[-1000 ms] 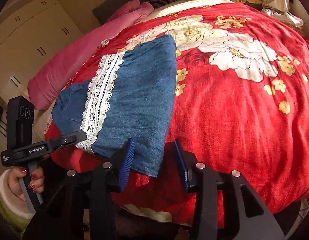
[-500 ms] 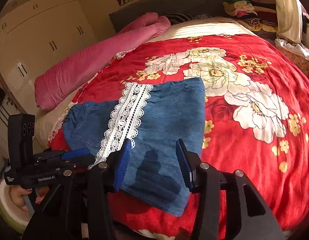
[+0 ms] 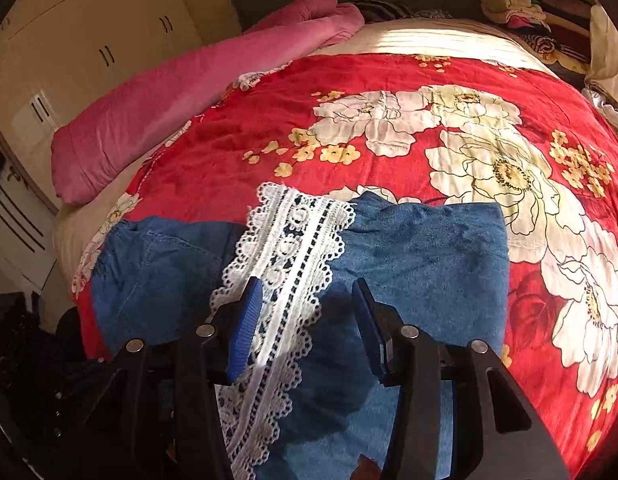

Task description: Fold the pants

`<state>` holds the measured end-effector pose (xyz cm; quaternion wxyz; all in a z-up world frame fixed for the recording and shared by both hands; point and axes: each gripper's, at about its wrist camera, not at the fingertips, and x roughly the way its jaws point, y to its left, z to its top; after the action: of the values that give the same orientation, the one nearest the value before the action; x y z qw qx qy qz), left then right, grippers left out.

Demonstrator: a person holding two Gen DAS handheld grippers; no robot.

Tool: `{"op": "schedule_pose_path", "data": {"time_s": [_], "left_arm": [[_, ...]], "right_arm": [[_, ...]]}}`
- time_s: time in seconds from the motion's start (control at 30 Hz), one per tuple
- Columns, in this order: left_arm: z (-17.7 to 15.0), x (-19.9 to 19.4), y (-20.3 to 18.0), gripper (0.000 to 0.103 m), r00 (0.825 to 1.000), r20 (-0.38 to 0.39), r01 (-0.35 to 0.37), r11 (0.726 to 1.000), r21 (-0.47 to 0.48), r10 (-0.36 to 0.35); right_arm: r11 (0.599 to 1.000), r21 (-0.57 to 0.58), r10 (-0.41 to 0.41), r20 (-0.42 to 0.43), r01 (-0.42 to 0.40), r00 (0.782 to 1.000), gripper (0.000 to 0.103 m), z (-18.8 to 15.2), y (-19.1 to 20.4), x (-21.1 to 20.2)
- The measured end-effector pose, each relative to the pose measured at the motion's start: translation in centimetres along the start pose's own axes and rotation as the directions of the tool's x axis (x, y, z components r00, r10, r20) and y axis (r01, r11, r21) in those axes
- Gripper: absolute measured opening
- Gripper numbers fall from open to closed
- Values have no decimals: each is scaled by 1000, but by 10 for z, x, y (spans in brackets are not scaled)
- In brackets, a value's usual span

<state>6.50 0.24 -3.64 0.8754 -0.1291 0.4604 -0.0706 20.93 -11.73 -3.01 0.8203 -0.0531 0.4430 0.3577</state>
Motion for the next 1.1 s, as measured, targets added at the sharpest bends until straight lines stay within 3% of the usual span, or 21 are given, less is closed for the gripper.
{"op": "schedule_pose_path", "data": {"time_s": [0.1,0.37,0.57,0.6,0.77,0.93,1.1], "left_arm": [[0,1,0,38,1000,2,0,1000,1,0],[0,8,2,38,1000,8,-4,1000,7,4],[0,1,1,40,1000,23,5,1000,8,-5],[0,-4,1,44,999,31,7,1000,12,-8],[5,-33,9,51,992,117,-50,999,8,49],[8,-63,18,66,972,198,-129,992,4,125],[8,-85,30,79,955,236,-179,984,-19,178]], "right_arm": [[999,35,-3,-34,4,999,46,1,-10,20],[999,33,-15,-25,16,1000,47,2,-11,34],[998,61,28,17,-29,999,51,0,-11,11],[997,68,39,30,-41,999,58,-1,-10,4],[996,34,78,91,-82,993,64,-1,6,-32],[996,-42,88,128,-83,988,78,4,31,-55],[991,-103,97,140,-83,985,82,13,57,-64]]}}
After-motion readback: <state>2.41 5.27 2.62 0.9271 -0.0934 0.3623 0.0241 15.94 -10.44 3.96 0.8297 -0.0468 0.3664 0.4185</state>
